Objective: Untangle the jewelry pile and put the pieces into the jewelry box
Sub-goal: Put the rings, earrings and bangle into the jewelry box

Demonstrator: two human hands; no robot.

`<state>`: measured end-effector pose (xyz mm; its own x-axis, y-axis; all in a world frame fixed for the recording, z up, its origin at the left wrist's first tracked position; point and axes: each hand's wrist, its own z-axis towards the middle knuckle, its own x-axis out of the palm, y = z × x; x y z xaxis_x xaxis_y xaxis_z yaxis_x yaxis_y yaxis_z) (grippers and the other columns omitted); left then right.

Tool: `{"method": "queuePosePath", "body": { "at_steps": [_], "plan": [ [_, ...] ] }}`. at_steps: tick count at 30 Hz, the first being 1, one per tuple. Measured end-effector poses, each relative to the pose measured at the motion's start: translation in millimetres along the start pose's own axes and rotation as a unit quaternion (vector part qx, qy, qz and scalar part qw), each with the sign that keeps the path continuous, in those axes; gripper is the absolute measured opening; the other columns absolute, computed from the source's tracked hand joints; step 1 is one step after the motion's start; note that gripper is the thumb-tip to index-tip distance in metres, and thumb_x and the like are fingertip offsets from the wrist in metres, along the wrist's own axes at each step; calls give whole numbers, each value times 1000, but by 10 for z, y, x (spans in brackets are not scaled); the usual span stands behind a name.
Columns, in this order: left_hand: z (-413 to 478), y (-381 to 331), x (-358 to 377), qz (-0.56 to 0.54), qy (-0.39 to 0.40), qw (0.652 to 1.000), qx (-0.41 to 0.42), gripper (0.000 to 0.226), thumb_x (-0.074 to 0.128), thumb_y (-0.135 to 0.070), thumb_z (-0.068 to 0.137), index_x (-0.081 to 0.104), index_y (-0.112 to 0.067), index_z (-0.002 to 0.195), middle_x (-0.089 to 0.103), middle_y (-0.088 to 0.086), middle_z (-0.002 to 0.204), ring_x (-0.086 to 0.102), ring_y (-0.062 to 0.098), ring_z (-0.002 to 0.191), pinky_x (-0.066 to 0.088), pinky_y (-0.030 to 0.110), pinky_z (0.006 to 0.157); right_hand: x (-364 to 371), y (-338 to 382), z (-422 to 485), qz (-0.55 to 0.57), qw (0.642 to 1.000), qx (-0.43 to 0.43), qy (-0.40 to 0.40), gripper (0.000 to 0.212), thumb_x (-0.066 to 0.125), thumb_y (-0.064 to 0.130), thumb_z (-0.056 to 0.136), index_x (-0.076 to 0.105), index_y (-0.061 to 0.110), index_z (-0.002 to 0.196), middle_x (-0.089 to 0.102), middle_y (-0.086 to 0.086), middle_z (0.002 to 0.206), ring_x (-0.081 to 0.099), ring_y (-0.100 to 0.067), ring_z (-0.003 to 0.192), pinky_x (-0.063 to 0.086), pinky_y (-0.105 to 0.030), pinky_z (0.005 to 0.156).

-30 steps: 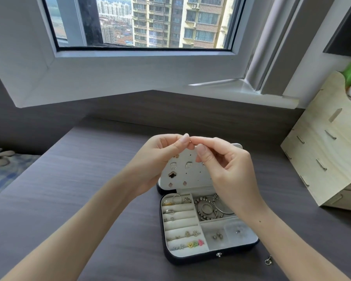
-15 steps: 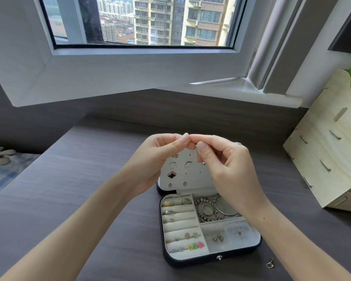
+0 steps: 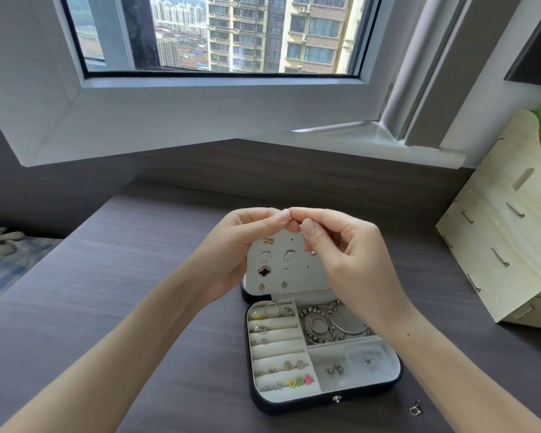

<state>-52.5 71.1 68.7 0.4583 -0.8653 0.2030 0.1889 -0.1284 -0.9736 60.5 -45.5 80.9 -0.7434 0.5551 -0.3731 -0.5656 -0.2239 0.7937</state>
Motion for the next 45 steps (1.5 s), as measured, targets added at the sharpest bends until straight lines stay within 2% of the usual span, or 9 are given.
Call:
{"method": "queuePosePath", "body": {
  "at_steps": [3,6,10,14,18,27,32,39,45],
  "plan": [
    [9,1,-17,11,1,1000,-10,20,56,-30,84,68,-18,73,66,7,83,62,22,78,51,27,63,-32,4,-4,21,1000,19,-9,18,56,13,93,69,20,103,63,22,73,60,5,75,45,-11,67],
    [14,1,-29,14,7,1000,-13,20,54,-30,84,66,-18,72,64,2,80,60,20,76,49,26,60,-83,22,-21,30,999,27,-25,9,60,17,91,68,21,92,66,7,74,60,-8,69,49,-20,63],
    [22,6,-37,37,5,999,-14,22,54,-29,83,65,-20,68,60,-3,76,56,19,77,45,24,61,-249,35,-59,61,995,52,-65,14,67,31,77,67,17,79,65,6,68,56,-1,63,45,-14,58],
    [38,-42,-39,89,-4,996,-14,21,55,-31,82,65,-20,66,62,-3,76,57,16,75,46,20,59,-484,-143,-109,166,971,141,-95,15,71,24,68,71,12,76,65,5,63,51,-7,55,46,-18,58],
    [111,-136,-9,183,-40,982,-5,20,59,-37,78,67,-21,68,64,4,81,57,18,79,42,26,65,-578,-341,-154,175,961,196,-90,9,64,3,81,70,6,87,69,-1,71,57,-7,59,51,-22,63],
    [238,-256,143,269,-94,958,6,22,58,-22,92,68,-12,75,69,-5,70,60,12,66,44,29,62,-491,-452,-83,107,972,164,-133,11,64,-3,84,61,8,86,68,-7,78,64,-11,69,52,-22,59],
    [233,-232,174,276,-115,954,13,22,58,-23,92,68,-15,73,69,-10,68,58,10,65,42,29,63,-462,-447,-77,94,975,157,-124,11,65,-4,83,59,6,85,66,-14,79,57,-12,60,52,-23,61],
    [221,-215,169,275,-119,954,28,22,59,-22,91,69,-16,72,69,-5,69,61,14,67,43,31,62,-474,-435,-60,81,977,148,-131,11,65,-4,83,59,5,86,67,-20,85,60,-17,65,53,-25,62],
    [206,-196,183,263,-111,958,37,21,60,-20,91,69,-13,73,69,-4,69,62,16,67,45,31,61,-488,-496,-33,21,978,147,-145,19,70,8,82,57,14,94,69,-3,69,59,-11,61,49,-28,61]
  ]
}}
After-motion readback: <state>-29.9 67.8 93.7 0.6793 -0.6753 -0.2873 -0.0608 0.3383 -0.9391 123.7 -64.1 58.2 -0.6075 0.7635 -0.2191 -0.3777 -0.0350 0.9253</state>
